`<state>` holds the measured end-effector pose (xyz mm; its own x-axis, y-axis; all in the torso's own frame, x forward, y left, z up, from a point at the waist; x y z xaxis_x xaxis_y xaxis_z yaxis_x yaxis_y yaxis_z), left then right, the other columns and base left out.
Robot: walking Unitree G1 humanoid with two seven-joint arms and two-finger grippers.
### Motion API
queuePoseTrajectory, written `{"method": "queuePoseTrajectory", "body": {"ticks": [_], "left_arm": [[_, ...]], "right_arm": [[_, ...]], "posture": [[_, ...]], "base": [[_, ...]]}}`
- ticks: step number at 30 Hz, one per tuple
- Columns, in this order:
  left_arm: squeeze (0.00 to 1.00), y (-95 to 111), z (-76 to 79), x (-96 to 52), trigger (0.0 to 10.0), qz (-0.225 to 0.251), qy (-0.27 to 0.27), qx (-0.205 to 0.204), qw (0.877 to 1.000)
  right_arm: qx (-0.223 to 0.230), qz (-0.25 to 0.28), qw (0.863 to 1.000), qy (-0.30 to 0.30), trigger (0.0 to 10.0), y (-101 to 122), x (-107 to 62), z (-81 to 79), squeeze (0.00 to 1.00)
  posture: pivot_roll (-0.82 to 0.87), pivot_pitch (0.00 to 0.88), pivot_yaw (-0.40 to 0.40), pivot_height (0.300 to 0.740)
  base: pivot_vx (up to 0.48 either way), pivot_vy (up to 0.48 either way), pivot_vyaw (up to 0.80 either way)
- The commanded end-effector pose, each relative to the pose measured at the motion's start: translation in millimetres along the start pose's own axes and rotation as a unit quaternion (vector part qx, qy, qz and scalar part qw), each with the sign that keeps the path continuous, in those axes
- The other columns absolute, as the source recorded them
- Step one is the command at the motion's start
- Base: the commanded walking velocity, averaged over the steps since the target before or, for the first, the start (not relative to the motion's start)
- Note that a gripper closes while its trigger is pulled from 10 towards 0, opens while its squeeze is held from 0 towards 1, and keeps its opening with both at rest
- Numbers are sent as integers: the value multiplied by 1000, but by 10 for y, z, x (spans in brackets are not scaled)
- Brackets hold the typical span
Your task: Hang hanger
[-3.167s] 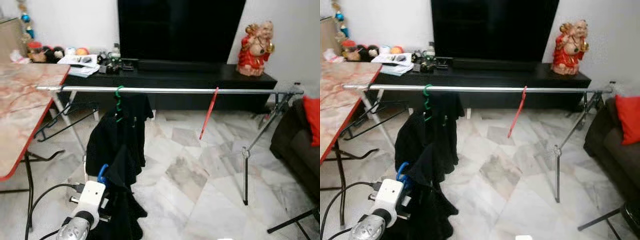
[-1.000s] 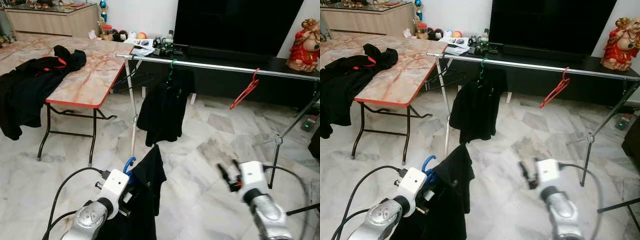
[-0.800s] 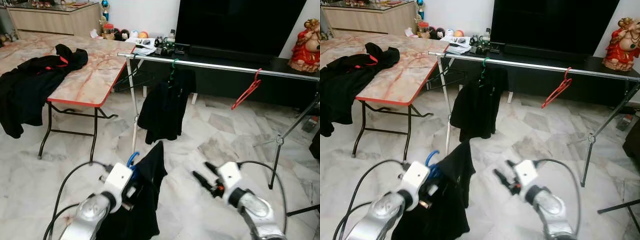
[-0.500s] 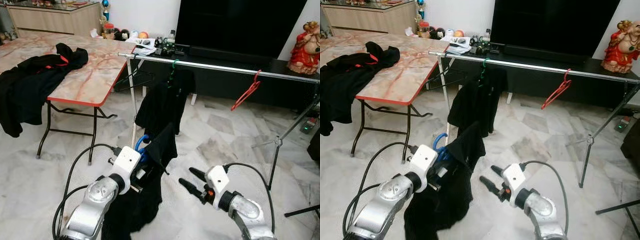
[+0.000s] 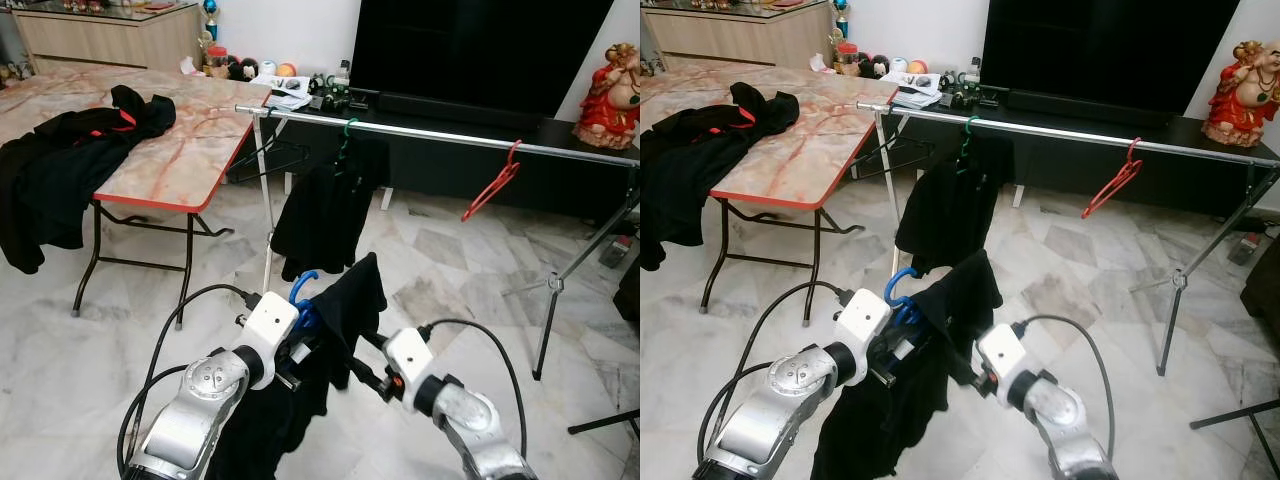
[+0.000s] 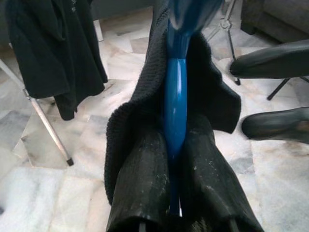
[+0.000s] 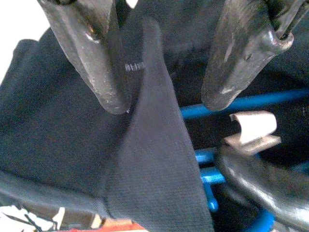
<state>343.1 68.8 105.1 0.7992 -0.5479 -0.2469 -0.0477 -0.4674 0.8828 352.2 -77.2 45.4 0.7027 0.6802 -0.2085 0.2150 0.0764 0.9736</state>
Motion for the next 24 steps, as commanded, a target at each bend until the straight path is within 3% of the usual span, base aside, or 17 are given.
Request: {"method": "queuePoseTrajectory", "body": {"ticks": [1,6,7,14,20,21,22,23,24], "left_arm": [[0,182,-7,0,10000,31,-5,3,1000],[0,218,14,-4,10000,36,-11,4,999],[0,235,27,-7,10000,38,-17,5,999],[0,289,81,-26,10000,44,-35,9,998],[0,322,124,-51,10000,47,-50,11,998],[0,322,128,-53,10000,47,-51,11,998],[0,316,128,-56,10000,45,-51,12,998],[0,309,127,-57,10000,44,-51,12,998],[0,304,125,-59,10000,42,-51,12,998]], "right_arm": [[-8,-11,1000,3,10000,-19,12,-12,588],[-24,-19,1000,-5,10000,-38,53,-24,557],[-29,-20,999,-13,10000,-31,77,-19,0],[-44,-27,996,-75,10000,-5,126,131,0],[-23,-15,992,-120,10000,70,153,254,0],[-19,-12,992,-124,2941,82,156,264,0],[-17,-9,991,-132,2941,97,156,286,0],[-14,-7,990,-139,0,105,156,303,0],[-14,-7,990,-142,0,106,156,312,0]], "posture": [[143,0,-108,740],[144,0,-110,740],[144,0,-110,740],[149,0,-110,740],[152,0,-109,740],[152,0,-109,740],[152,0,-109,740],[152,0,-109,740],[152,0,-109,740]], "base": [[0,0,0],[0,0,0],[0,0,0],[0,0,0],[0,0,0],[0,0,0],[0,0,0],[0,0,0],[0,0,0]]}}
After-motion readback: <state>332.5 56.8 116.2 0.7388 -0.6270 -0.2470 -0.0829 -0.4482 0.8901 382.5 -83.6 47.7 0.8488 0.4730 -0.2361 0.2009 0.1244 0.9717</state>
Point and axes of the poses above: a point about 5 cm out from each wrist's last joint towards the gripper, its own x axis pointing out of the wrist towards the gripper, its own y axis along the axis of the wrist's last joint, z = x × y, the point moved 6 cm from there along x, pointing out of the wrist towards the gripper, and after that the axes turned 15 degrees about x, right-handed, at the moved point
